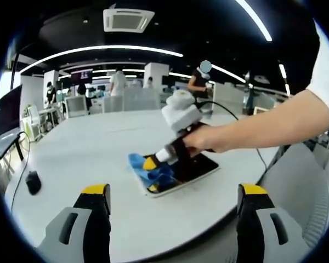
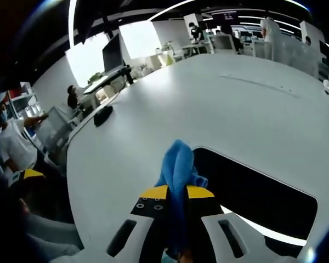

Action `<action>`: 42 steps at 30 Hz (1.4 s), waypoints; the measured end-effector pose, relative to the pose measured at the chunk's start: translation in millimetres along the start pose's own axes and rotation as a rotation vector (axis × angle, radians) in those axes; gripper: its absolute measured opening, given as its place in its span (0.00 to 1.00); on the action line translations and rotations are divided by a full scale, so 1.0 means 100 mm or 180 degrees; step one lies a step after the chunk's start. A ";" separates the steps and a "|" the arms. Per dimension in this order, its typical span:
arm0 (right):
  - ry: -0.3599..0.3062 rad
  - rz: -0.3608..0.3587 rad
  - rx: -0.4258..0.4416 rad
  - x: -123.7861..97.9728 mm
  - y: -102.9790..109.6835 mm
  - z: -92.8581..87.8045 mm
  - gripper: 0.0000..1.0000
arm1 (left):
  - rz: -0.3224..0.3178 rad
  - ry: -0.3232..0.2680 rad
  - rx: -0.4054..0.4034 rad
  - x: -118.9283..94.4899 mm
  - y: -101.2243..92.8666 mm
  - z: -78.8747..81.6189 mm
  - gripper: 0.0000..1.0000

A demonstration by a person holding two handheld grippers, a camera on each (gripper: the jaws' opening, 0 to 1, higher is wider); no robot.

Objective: Wipe the mirror surface with the cleaning cloth until all visible marks leave the cleaned area.

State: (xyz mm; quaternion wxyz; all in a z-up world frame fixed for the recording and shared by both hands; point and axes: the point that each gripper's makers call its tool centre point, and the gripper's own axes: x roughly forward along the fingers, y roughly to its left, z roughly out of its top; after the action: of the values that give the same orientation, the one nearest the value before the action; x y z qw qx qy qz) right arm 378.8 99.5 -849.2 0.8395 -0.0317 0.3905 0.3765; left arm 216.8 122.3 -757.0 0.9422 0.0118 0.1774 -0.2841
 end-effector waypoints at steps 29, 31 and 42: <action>0.0017 -0.0148 0.0017 -0.25 -0.31 -0.16 0.05 | -0.0001 -0.0014 -0.0007 0.01 -0.01 0.00 0.94; 0.0014 -0.0162 0.0029 -0.28 -0.34 -0.17 0.05 | -0.0002 -0.0017 -0.0004 0.01 -0.01 0.00 0.94; -0.0011 -0.0213 0.0084 -0.36 -0.46 -0.22 0.05 | -0.0004 -0.0008 -0.0019 0.02 -0.01 0.00 0.96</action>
State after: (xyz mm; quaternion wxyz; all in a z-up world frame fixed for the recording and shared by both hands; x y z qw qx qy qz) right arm 379.9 36.9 -851.0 0.8526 -0.0330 0.3928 0.3431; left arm 217.3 120.2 -758.0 0.9422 0.0086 0.1771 -0.2842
